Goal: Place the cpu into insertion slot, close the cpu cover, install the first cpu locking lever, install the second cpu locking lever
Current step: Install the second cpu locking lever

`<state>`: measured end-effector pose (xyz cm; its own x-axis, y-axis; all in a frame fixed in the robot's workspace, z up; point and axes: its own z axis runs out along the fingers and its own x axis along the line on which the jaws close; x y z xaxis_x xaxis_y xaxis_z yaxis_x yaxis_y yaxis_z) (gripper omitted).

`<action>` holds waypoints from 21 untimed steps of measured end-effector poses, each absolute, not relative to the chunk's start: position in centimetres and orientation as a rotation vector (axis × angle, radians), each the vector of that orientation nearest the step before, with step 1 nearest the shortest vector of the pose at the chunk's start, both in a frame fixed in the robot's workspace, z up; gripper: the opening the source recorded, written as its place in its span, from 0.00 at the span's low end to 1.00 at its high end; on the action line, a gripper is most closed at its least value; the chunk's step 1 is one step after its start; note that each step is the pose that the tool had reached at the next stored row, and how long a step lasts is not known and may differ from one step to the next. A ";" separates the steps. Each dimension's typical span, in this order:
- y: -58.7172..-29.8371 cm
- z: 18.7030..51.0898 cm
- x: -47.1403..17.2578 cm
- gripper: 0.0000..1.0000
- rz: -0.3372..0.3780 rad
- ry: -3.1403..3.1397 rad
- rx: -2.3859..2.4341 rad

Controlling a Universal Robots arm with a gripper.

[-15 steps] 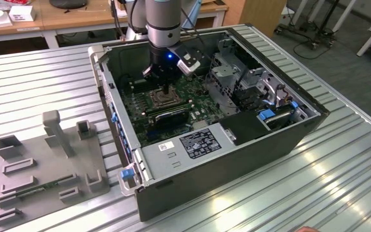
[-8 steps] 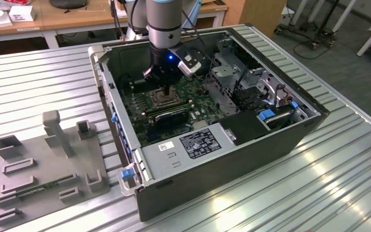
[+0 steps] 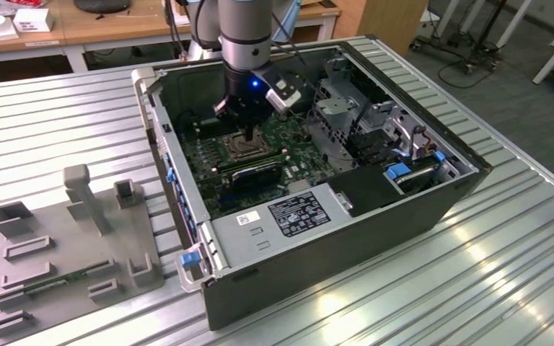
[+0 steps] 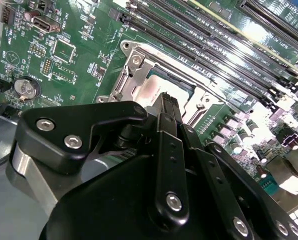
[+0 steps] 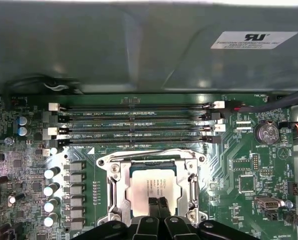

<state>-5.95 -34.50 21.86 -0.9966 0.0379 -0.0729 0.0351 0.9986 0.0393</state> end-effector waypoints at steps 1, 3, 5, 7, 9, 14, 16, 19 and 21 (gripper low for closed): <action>-34.5 22.0 -5.9 0.10 0.058 3.067 0.056; -34.5 22.1 -5.9 0.10 0.058 3.067 0.056; -34.5 22.3 -5.9 0.10 0.058 3.067 0.056; -34.5 22.3 -5.9 0.10 0.058 3.067 0.056; -34.5 22.4 -5.9 0.10 0.058 3.067 0.056; -34.5 22.9 -5.9 0.10 0.058 3.067 0.056; -34.5 23.2 -5.9 0.10 0.058 3.067 0.056; -34.5 23.6 -5.9 0.10 0.058 3.067 0.056; -34.5 23.6 -5.9 0.10 0.059 3.067 0.056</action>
